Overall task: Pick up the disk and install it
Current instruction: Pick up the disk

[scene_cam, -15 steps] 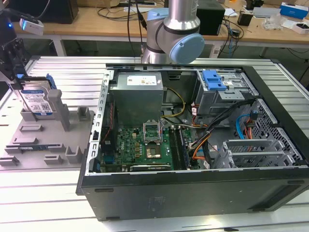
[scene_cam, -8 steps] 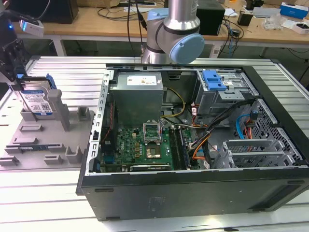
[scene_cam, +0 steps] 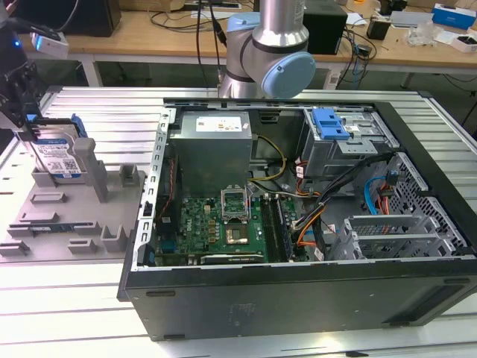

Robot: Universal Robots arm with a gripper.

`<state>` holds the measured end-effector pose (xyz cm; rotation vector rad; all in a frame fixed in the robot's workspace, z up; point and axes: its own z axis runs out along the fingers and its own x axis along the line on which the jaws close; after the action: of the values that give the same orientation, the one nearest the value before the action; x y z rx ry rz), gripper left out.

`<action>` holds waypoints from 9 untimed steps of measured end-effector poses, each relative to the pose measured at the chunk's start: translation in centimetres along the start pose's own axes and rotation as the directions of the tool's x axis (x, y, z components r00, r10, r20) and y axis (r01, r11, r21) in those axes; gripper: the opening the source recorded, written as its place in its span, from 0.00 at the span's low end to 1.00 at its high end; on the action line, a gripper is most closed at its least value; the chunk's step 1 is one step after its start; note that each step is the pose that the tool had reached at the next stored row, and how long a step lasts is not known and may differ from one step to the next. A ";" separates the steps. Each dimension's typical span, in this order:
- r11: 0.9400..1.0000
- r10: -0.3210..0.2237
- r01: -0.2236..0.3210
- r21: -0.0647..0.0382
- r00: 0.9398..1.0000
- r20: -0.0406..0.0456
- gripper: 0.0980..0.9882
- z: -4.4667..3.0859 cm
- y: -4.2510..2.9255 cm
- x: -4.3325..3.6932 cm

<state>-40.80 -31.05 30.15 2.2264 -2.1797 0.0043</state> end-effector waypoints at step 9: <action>1.000 -0.001 0.001 0.000 1.000 0.000 0.33 0.20 0.00 0.00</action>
<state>-40.80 -31.05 29.95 2.2272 -2.1789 0.0042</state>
